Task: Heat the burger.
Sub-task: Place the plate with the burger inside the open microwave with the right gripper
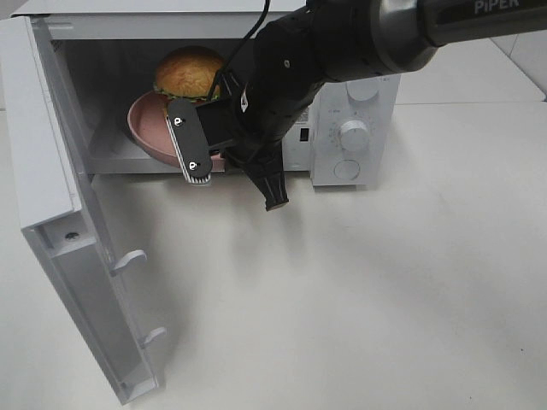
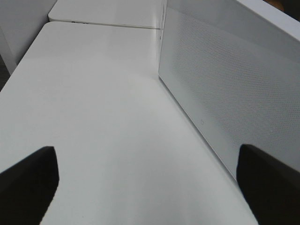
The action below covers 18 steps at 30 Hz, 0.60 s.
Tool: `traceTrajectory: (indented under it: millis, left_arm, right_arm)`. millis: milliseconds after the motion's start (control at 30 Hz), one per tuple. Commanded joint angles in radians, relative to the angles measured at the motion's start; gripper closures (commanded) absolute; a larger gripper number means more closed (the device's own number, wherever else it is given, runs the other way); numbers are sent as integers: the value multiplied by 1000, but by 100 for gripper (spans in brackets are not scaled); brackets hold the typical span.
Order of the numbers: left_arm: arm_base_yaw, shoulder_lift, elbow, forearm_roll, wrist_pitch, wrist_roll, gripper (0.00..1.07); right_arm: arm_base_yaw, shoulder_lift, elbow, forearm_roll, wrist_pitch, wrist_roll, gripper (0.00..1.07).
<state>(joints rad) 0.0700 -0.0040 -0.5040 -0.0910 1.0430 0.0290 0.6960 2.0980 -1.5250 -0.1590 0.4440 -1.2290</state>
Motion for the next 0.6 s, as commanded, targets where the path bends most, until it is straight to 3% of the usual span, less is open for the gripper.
traceTrajectory:
  millis: [33,600]
  left_arm:
    - [2,0,2,-9,-7,-1,9]
    - [2,0,2,-9,-7,-1,9]
  right_arm:
    - [-12,11,-57,-22,-44,20,107]
    - [-35,136,-255,-32,-26,29,107]
